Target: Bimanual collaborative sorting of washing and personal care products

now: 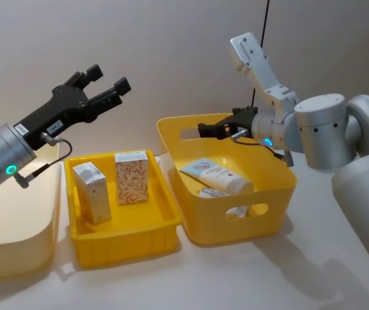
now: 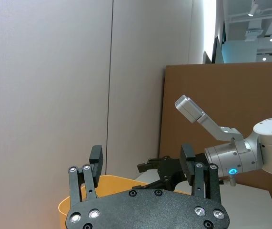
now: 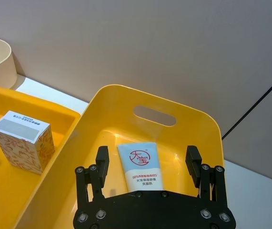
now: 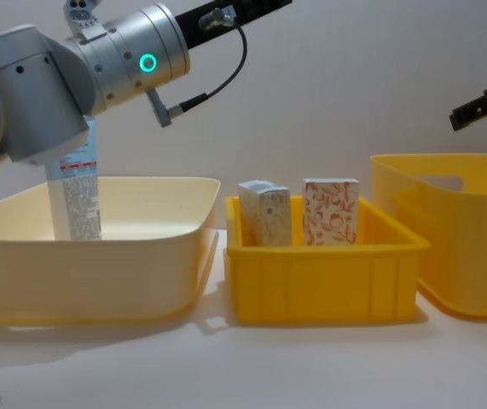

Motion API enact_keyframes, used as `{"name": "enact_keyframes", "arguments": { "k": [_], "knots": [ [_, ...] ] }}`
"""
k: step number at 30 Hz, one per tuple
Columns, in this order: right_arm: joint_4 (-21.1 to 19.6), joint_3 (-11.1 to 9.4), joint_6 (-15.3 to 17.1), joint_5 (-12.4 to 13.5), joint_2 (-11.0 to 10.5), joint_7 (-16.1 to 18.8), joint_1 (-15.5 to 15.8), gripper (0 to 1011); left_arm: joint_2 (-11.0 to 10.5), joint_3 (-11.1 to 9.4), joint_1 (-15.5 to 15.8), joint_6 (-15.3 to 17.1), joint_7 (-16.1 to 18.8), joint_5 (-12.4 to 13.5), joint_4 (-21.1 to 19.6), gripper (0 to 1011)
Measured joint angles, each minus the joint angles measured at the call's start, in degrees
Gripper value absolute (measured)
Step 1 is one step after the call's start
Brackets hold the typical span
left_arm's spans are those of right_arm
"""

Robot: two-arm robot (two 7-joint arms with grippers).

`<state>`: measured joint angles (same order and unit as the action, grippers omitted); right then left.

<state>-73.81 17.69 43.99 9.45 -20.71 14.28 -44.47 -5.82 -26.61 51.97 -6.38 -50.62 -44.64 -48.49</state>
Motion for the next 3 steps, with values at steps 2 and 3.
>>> {"name": "enact_keyframes", "arguments": {
  "k": [2, 3],
  "knots": [
    [0.01, 0.0, 0.0, 0.0, 0.01, 0.0, -0.01, 1001, 0.0, 0.0, 0.0, 0.0, 0.0, 0.0, 0.0, 1003],
    [0.01, 0.0, 0.0, 0.0, 0.02, -0.01, -0.01, 1001, 0.0, 0.0, 0.0, 0.0, 0.0, 0.0, 0.0, 1003]
  ]
}}
